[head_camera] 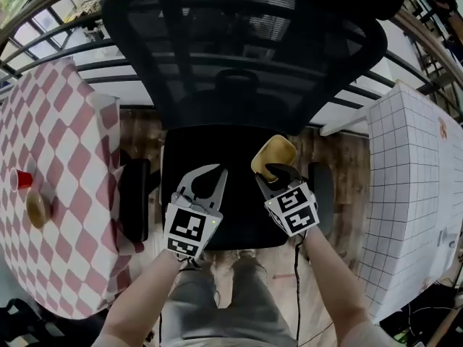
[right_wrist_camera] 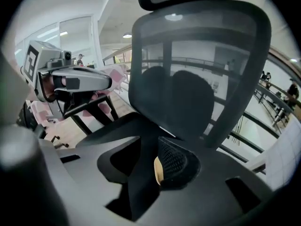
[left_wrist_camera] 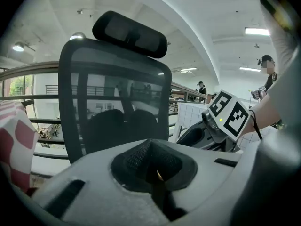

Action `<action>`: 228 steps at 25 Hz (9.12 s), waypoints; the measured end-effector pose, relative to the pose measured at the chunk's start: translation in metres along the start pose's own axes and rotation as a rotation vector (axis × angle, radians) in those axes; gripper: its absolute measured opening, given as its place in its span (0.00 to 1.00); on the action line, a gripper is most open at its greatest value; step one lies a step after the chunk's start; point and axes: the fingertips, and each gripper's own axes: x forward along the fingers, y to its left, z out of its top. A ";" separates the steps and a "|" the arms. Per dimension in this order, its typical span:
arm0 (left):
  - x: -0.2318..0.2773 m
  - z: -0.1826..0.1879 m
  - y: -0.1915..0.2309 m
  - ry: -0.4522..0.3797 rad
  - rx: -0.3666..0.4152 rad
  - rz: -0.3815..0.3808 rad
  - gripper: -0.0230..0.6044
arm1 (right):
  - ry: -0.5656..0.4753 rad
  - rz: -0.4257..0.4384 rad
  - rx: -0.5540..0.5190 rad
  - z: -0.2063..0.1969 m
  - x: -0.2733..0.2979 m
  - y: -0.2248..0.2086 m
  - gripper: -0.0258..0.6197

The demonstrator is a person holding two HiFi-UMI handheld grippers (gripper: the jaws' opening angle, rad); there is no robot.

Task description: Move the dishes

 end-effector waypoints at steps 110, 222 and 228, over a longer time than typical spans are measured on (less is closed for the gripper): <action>-0.430 0.361 -0.038 -0.433 0.146 0.438 0.06 | -0.865 0.170 -0.366 0.402 -0.459 0.243 0.09; -0.566 0.276 0.073 -0.372 0.062 0.742 0.06 | -0.580 0.569 -0.459 0.417 -0.326 0.413 0.10; -0.548 0.323 0.042 -0.403 0.126 0.661 0.06 | -0.712 0.440 -0.438 0.427 -0.394 0.361 0.10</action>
